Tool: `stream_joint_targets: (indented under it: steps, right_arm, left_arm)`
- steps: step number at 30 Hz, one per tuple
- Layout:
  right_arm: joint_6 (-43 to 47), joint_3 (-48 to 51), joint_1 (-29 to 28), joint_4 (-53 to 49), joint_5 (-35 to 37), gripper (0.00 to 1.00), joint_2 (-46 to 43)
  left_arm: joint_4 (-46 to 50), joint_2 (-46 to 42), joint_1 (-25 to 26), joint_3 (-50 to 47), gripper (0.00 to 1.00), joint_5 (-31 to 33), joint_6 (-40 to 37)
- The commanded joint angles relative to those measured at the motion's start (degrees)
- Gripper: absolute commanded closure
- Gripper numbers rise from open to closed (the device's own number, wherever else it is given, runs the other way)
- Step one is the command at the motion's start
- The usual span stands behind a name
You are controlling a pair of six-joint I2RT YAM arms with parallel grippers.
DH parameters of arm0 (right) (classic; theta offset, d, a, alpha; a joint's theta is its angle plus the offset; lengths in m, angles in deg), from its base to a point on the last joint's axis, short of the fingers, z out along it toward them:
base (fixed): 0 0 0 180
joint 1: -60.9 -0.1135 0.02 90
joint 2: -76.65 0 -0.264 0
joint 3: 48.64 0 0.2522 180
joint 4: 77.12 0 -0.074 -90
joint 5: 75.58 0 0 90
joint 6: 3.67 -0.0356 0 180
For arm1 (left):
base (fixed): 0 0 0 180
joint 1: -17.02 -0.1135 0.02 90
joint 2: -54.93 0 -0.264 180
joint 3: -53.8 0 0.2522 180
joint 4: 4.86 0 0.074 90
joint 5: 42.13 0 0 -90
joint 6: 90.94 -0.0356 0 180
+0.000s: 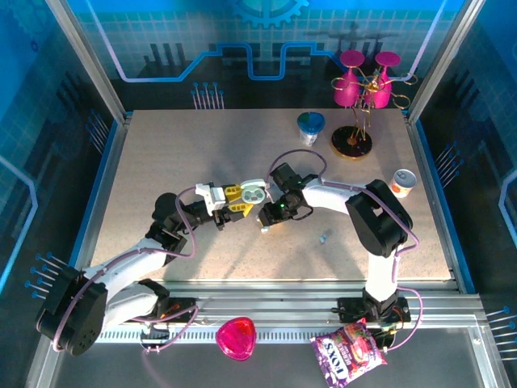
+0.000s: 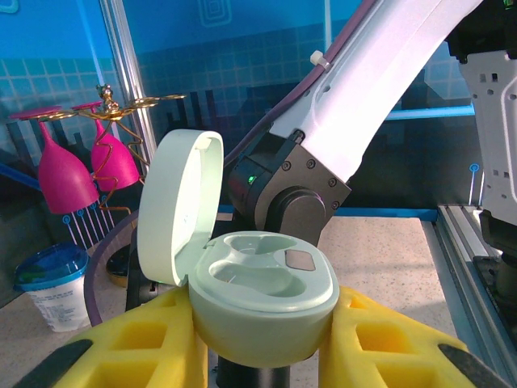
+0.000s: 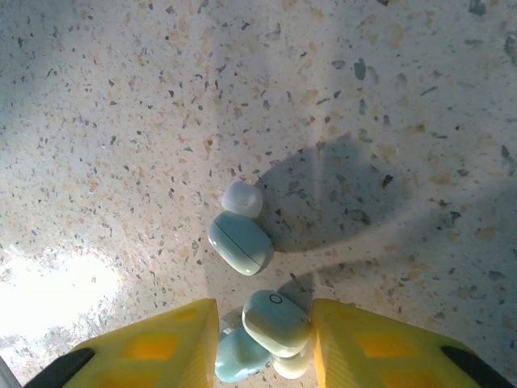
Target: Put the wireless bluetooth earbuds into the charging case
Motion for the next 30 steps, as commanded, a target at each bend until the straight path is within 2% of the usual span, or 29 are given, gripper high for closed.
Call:
stream_joint_targets:
  steps: [1, 18, 22, 30]
  right_arm:
    - [0.7, 0.6, 0.5, -0.1, -1.3, 0.65, -0.3]
    - [4.6, -3.5, -2.4, -7.9, 8.0, 0.68, 1.2]
    - [3.8, -4.5, -3.2, -8.7, 9.5, 0.68, 1.9]
    - [-1.3, -4.1, -2.4, -9.1, 17.7, 0.70, 0.2]
  left_arm:
    - [-0.6, -1.0, -0.3, 1.3, 0.74, -0.6, -0.9]
    - [0.0, -1.5, -0.3, 1.1, 0.74, -0.3, -1.2]
    - [-0.1, -1.5, -0.3, 1.2, 0.74, -0.3, -1.2]
    - [-0.1, -1.6, -0.3, 1.0, 0.74, -0.4, -1.0]
